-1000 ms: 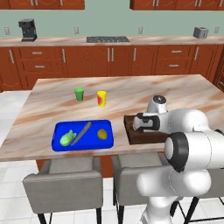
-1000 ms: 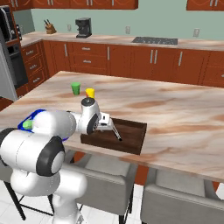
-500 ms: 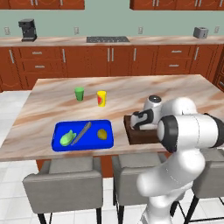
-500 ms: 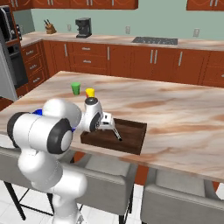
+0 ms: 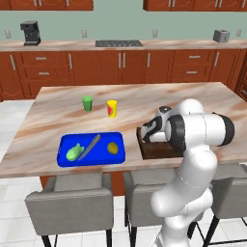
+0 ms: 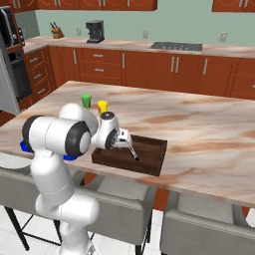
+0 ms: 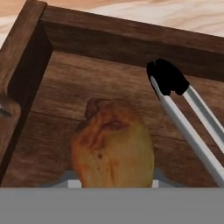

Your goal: Gather the lemon and corn from the fridge and place them on a tray on the dining counter. Then gather the chicken drumstick and fish from the fridge and place them on the other tray.

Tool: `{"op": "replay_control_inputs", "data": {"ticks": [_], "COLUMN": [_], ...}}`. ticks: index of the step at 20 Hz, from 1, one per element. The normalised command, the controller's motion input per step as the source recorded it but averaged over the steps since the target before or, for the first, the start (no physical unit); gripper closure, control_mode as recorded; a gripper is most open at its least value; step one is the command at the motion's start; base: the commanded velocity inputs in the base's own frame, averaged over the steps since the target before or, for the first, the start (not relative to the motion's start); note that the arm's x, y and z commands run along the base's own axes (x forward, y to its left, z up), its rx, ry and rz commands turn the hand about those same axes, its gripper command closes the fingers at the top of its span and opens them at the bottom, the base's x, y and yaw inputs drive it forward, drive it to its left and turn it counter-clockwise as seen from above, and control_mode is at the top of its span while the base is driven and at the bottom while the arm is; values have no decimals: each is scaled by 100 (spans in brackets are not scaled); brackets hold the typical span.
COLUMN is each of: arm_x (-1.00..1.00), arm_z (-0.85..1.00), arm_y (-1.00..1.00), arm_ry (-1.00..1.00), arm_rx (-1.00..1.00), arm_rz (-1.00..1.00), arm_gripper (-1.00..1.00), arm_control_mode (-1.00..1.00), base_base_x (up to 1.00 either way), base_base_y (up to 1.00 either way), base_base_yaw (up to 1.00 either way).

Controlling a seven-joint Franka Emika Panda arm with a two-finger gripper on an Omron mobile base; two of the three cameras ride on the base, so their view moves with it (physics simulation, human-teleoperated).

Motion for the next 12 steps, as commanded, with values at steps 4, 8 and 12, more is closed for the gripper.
{"op": "replay_control_inputs", "data": {"ticks": [4, 8, 12], "arm_x": [39, 29, -10], "arm_z": [-26, -27, 1], "arm_y": [0, 0, 0], "arm_ry": [5, 5, 0], "arm_rx": [0, 0, 2], "arm_rz": [0, 0, 0], "arm_gripper": [100, -100, -100], "arm_control_mode": [-100, -100, -100], "base_base_x": [0, 0, 0], "base_base_y": [0, 0, 0], "base_base_yaw": [0, 0, 0]}}
